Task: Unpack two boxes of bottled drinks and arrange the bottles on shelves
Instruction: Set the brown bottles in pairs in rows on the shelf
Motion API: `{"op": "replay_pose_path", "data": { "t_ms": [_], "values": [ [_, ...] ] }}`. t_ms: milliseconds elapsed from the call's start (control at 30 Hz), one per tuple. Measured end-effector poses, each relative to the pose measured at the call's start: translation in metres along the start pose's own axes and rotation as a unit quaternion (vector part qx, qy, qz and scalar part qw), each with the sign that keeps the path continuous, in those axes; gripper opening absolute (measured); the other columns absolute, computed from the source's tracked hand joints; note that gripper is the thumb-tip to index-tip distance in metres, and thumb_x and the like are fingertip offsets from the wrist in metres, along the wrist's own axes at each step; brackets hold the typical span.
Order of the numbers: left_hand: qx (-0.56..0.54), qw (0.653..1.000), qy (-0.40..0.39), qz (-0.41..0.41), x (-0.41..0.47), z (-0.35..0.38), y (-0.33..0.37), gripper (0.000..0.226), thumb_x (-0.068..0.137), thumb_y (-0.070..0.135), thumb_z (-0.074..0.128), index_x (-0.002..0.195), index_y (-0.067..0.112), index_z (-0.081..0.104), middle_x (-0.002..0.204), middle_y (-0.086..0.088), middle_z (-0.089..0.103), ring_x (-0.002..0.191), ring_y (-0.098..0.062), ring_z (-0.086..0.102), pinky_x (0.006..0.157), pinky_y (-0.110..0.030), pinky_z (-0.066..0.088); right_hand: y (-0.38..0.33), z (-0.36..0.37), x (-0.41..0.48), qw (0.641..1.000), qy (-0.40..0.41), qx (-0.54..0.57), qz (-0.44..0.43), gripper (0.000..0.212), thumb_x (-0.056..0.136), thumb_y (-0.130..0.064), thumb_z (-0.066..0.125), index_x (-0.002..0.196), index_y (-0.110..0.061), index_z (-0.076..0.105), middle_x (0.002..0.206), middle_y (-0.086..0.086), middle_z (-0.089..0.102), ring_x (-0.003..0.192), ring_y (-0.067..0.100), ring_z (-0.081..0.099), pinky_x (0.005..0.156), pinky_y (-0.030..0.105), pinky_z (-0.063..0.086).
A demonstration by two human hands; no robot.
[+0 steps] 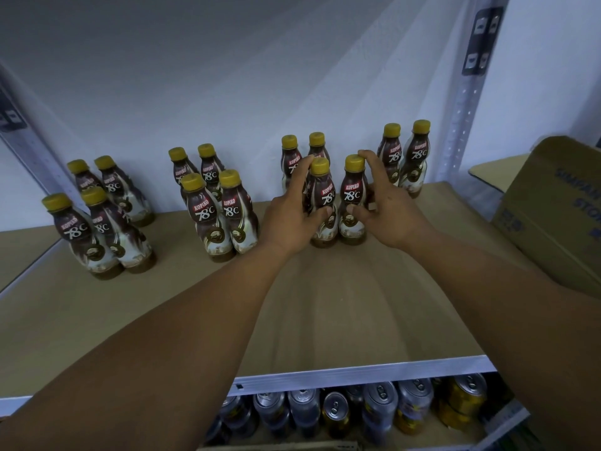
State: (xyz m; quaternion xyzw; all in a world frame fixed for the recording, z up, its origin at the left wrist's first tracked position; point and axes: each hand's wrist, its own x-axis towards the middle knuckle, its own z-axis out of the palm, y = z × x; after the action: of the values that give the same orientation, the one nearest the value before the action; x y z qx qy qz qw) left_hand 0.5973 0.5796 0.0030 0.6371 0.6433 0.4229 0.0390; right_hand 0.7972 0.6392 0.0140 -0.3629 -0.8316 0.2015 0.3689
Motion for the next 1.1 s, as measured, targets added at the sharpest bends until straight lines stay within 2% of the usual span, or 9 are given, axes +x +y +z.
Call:
{"op": "replay_pose_path", "data": {
  "t_ms": [167,467,600,700,800,900,1000,1067,1100],
  "values": [
    [-0.001,1.0,-0.002,0.003,-0.003,-0.001,0.0,0.096,0.09,0.039,0.075,0.151,0.059,0.004,0.106,-0.007,0.075,0.082,-0.024,0.073,0.077,-0.046,0.061,-0.002,0.001,-0.004,1.0,0.0,-0.005,-0.004,0.093,0.094,-0.023,0.071,0.157,-0.042,0.005,0.116,0.001,0.071,0.09,0.016,0.07,0.084,0.043,0.059],
    [-0.002,1.0,0.003,0.008,-0.011,-0.003,0.01,0.097,0.09,0.036,0.076,0.149,0.06,0.003,0.124,-0.002,0.071,0.093,-0.022,0.073,0.08,-0.046,0.06,-0.007,-0.003,-0.01,1.0,-0.002,-0.017,0.008,0.093,0.096,-0.021,0.07,0.161,-0.035,0.005,0.12,-0.006,0.068,0.083,0.004,0.063,0.074,0.019,0.046],
    [0.0,1.0,0.0,0.001,-0.01,-0.003,0.01,0.098,0.091,0.036,0.076,0.149,0.06,0.002,0.128,-0.001,0.07,0.095,-0.022,0.072,0.082,-0.046,0.06,-0.005,0.0,-0.013,1.0,0.016,-0.015,0.003,0.095,0.095,-0.023,0.071,0.161,-0.037,0.005,0.122,0.003,0.071,0.092,0.014,0.069,0.087,0.037,0.056],
    [-0.008,1.0,-0.009,0.002,-0.011,-0.004,0.011,0.1,0.091,0.036,0.075,0.149,0.062,-0.002,0.135,-0.001,0.067,0.098,-0.023,0.072,0.084,-0.048,0.059,-0.003,0.002,-0.015,0.999,0.02,0.016,0.027,0.1,0.094,-0.024,0.073,0.162,-0.036,0.001,0.13,0.005,0.067,0.107,0.018,0.068,0.096,0.041,0.055],
    [-0.057,0.998,-0.025,-0.017,-0.017,-0.003,0.011,0.11,0.088,0.033,0.078,0.152,0.06,-0.009,0.148,0.001,0.057,0.119,-0.023,0.066,0.095,-0.051,0.056,-0.001,0.005,-0.021,0.998,0.001,0.039,0.055,0.111,0.09,-0.027,0.077,0.16,-0.041,-0.008,0.148,0.002,0.055,0.126,0.019,0.059,0.105,0.046,0.05],
    [-0.083,0.995,-0.04,-0.044,-0.029,-0.004,0.011,0.118,0.086,0.034,0.081,0.158,0.049,-0.011,0.15,0.004,0.055,0.128,-0.02,0.06,0.103,-0.05,0.053,0.005,0.01,-0.033,0.994,-0.01,0.059,0.095,0.119,0.089,-0.033,0.079,0.158,-0.041,-0.017,0.152,0.002,0.05,0.132,0.019,0.054,0.109,0.049,0.047],
    [-0.092,0.991,-0.06,-0.076,-0.052,-0.007,0.007,0.115,0.088,0.036,0.081,0.161,0.041,-0.007,0.13,0.014,0.063,0.121,-0.016,0.061,0.103,-0.045,0.052,0.01,0.015,-0.052,0.981,-0.015,0.078,0.176,0.119,0.087,-0.045,0.078,0.156,-0.044,-0.019,0.151,0.01,0.049,0.131,0.027,0.055,0.11,0.049,0.045],
    [-0.073,0.988,-0.077,-0.11,-0.072,-0.01,0.002,0.112,0.087,0.044,0.08,0.162,0.04,-0.003,0.109,0.017,0.06,0.112,-0.016,0.062,0.101,-0.044,0.052,0.009,0.019,-0.067,0.976,-0.014,0.061,0.208,0.115,0.089,-0.046,0.075,0.159,-0.037,-0.016,0.151,0.011,0.05,0.132,0.029,0.054,0.112,0.044,0.043],
    [-0.062,0.987,-0.081,-0.124,-0.082,-0.012,0.0,0.11,0.086,0.047,0.078,0.162,0.04,-0.001,0.111,0.013,0.06,0.112,-0.017,0.062,0.102,-0.043,0.051,0.006,0.02,-0.075,0.975,-0.016,0.044,0.216,0.111,0.09,-0.046,0.073,0.161,-0.031,-0.012,0.151,0.01,0.05,0.133,0.029,0.053,0.11,0.039,0.042]
  ]
}}
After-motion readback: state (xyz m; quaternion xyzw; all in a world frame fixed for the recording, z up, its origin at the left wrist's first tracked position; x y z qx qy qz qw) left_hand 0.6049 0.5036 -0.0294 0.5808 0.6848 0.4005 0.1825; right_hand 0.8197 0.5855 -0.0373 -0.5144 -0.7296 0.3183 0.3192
